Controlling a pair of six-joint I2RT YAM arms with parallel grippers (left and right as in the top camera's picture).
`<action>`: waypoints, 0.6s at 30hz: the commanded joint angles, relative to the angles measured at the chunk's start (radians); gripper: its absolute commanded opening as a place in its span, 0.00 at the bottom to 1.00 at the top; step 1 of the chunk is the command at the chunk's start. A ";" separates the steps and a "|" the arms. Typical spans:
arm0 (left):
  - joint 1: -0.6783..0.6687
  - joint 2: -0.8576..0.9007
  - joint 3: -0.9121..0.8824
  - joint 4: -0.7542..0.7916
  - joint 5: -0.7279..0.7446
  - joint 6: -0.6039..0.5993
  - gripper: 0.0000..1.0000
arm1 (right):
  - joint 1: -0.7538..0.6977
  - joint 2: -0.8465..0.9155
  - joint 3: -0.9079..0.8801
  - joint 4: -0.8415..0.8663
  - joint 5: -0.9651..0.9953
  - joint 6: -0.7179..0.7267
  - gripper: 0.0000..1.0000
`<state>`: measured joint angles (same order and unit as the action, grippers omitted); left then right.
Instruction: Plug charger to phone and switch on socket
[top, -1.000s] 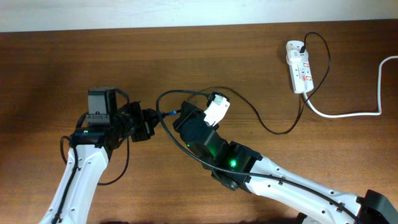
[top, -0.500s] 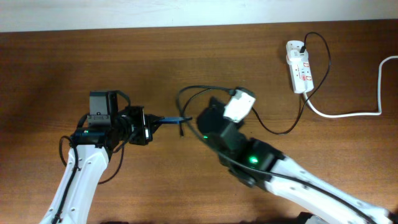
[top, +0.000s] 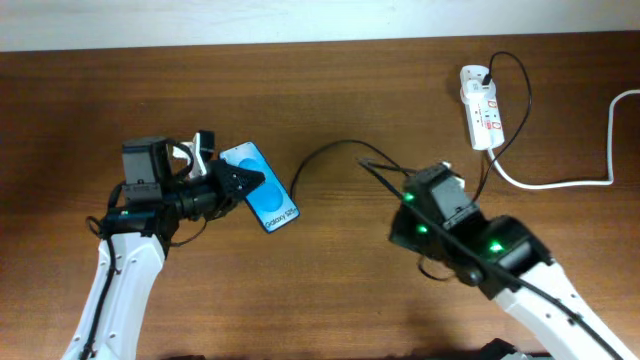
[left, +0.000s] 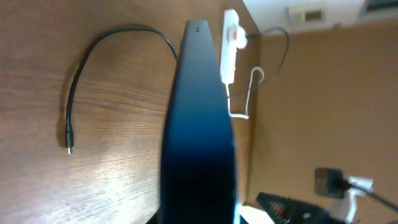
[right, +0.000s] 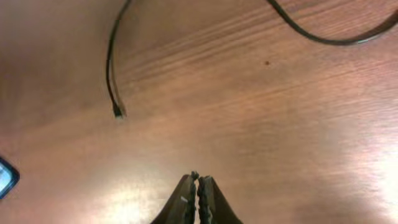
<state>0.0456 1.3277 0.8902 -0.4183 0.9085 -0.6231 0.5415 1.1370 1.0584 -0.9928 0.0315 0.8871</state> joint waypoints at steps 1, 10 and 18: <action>0.004 -0.022 0.021 -0.006 0.079 0.177 0.00 | -0.020 -0.056 0.156 -0.143 -0.035 -0.205 0.47; 0.004 -0.035 0.023 -0.046 0.078 0.312 0.00 | -0.020 -0.013 0.486 -0.706 -0.021 -0.357 0.98; 0.004 -0.162 0.075 -0.249 -0.132 0.406 0.00 | -0.019 -0.059 0.817 -0.706 0.005 -0.018 0.98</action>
<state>0.0456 1.2419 0.9058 -0.6456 0.8539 -0.2745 0.5251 1.1248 1.7988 -1.6924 -0.0448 0.6544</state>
